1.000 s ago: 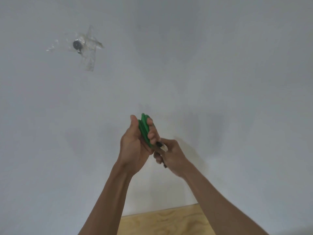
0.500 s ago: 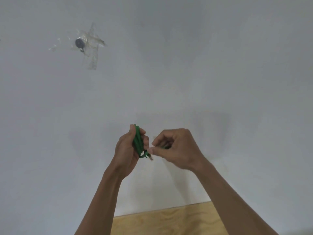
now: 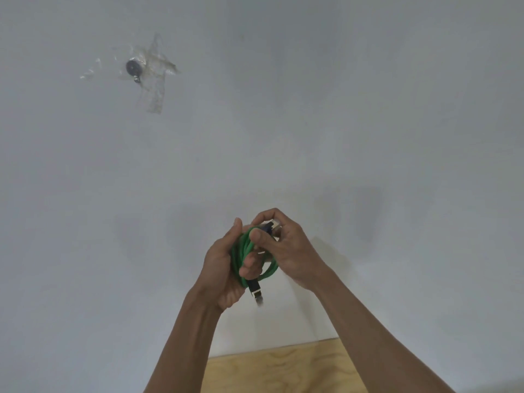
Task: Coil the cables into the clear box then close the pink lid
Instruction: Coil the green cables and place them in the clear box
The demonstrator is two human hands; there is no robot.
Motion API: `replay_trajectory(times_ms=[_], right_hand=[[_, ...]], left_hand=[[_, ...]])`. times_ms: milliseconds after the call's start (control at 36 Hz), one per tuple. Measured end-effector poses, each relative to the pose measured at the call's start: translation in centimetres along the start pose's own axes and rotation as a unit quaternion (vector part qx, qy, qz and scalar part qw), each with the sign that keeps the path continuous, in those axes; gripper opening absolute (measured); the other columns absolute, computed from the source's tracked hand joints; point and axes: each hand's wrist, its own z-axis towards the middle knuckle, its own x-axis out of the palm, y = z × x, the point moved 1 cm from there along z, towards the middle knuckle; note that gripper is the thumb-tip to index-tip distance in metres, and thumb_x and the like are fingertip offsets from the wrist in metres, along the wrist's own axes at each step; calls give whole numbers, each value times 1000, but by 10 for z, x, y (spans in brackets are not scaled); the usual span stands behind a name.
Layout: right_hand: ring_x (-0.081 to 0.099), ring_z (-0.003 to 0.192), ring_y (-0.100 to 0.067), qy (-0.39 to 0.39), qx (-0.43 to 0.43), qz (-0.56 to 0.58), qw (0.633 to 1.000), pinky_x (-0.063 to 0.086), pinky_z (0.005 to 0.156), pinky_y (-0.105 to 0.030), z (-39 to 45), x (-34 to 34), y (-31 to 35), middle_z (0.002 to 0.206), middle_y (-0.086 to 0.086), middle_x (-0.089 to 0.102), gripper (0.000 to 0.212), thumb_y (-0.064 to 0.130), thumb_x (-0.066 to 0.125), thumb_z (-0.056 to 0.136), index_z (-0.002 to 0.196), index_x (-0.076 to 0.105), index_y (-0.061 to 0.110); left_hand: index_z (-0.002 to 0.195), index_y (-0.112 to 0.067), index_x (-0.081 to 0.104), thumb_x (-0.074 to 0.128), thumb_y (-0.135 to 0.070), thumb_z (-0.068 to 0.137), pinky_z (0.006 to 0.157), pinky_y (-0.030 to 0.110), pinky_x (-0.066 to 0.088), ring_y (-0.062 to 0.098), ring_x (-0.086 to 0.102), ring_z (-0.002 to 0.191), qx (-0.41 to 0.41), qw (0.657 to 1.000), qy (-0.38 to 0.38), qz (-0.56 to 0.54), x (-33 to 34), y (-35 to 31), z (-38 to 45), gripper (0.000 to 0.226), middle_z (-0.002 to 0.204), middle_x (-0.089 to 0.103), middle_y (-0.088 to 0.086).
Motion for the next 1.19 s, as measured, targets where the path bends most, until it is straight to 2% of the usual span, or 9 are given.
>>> replay_trajectory(times_ms=[111, 250, 361, 472, 583, 722, 944, 1056, 1194], right_hand=[[70, 70, -25, -14, -2, -27, 1000, 61, 79, -54, -1, 3, 3, 73, -6, 69, 34, 31, 81, 77, 101, 65, 13], [71, 63, -31, -36, -1, -51, 998, 61, 76, -54, 2, 12, -3, 74, -12, 73, 28, 30, 82, 81, 101, 67, 17], [73, 72, -20, -82, 3, -89, 993, 62, 79, -43, 5, 21, -10, 79, -3, 74, 25, 39, 79, 82, 99, 66, 25], [73, 88, -16, -27, 18, -101, 994, 58, 88, -40, 4, 24, -10, 96, -1, 74, 27, 47, 64, 92, 108, 64, 26], [66, 107, -24, 62, 51, -50, 996, 52, 101, -42, 0, 21, -5, 119, 0, 68, 31, 42, 44, 104, 125, 63, 30], [69, 104, -29, 54, 45, 40, 997, 53, 102, -46, -1, 13, -7, 120, -15, 69, 31, 20, 61, 98, 128, 67, 19], [62, 118, -5, -12, -16, -154, 988, 48, 105, -28, -7, 25, -18, 126, 13, 65, 35, 28, 57, 101, 134, 60, 38], [56, 128, -4, 62, 31, -59, 996, 42, 113, -36, -10, 25, -13, 141, 14, 58, 36, 29, 41, 107, 141, 54, 32], [67, 116, -27, 28, 49, 92, 994, 51, 102, -47, -5, 18, -19, 119, -10, 72, 55, 12, 68, 93, 142, 50, 28]], left_hand=[[65, -10, 59, 51, -50, 95, 41, 20, 26, 11, 32, 36, -5, 999, -22, 30, -4, 1, 0, 50, 45, 41, 2], [80, -4, 76, 61, -47, 94, 46, 26, 28, 18, 31, 41, 38, 972, -191, 131, 3, 1, 3, 48, 49, 35, 6], [52, -7, 55, 62, -46, 94, 45, 27, 33, 21, 36, 38, 82, 935, -316, 140, 7, 5, 6, 58, 46, 38, 7], [41, -15, 42, 65, -47, 91, 48, 28, 33, 22, 33, 43, 111, 895, -392, 182, 2, 2, 7, 64, 43, 34, 2], [42, -15, 48, 72, -43, 86, 45, 27, 29, 19, 27, 40, 89, 909, -392, 109, -4, -4, 6, 58, 46, 32, 2], [46, -14, 51, 78, -41, 82, 46, 26, 27, 18, 27, 39, 84, 924, -367, 64, -6, -4, 7, 52, 48, 31, 3], [57, -6, 46, 73, -44, 87, 42, 25, 28, 20, 28, 40, 114, 915, -370, 111, -7, 2, 6, 56, 44, 39, 0], [51, -7, 48, 75, -41, 87, 39, 23, 30, 19, 31, 35, 128, 913, -371, 111, -10, -1, 5, 56, 47, 54, 4], [65, -3, 56, 74, -43, 87, 41, 24, 28, 17, 29, 40, 114, 919, -361, 105, -13, -4, 4, 48, 50, 49, 4]])
